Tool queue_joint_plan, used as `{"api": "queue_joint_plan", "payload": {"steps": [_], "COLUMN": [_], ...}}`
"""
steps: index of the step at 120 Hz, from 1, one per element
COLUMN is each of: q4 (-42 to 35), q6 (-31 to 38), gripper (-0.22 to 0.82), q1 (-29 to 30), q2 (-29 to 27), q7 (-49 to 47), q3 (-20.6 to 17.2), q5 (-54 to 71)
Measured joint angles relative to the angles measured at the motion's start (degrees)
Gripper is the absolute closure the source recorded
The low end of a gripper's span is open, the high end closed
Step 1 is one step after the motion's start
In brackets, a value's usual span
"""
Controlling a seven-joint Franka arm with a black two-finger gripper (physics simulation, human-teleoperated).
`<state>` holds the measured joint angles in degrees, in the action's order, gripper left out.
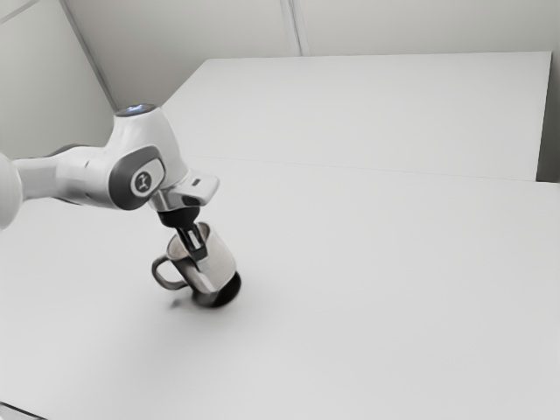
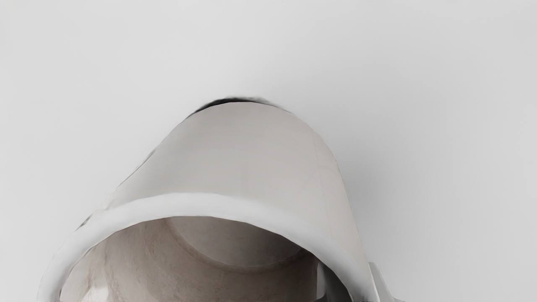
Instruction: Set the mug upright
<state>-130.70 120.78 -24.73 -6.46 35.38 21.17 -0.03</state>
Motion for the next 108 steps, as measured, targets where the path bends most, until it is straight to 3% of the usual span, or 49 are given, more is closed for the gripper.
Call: {"api": "queue_joint_plan", "payload": {"steps": [32,55,67,85,108], "q4": [-0.7,-0.7,-0.7,-0.6,1.0], "q6": [3.4,3.7,3.8,3.7,2.0], "gripper": [0.79,0.39,0.24,0.12,0.05], "q1": [-1.2,-1.9,-2.0,-2.0,-2.1], "q2": [-0.1,-0.1,-0.1,-0.2,-3.4], "q7": [-4.3,-5.6,-6.1,-6.7,-11.2], "q3": [0.0,-0.1,-0.1,-0.1,0.1], "q5": [4.4,5.3,5.5,5.5,5.1]}}
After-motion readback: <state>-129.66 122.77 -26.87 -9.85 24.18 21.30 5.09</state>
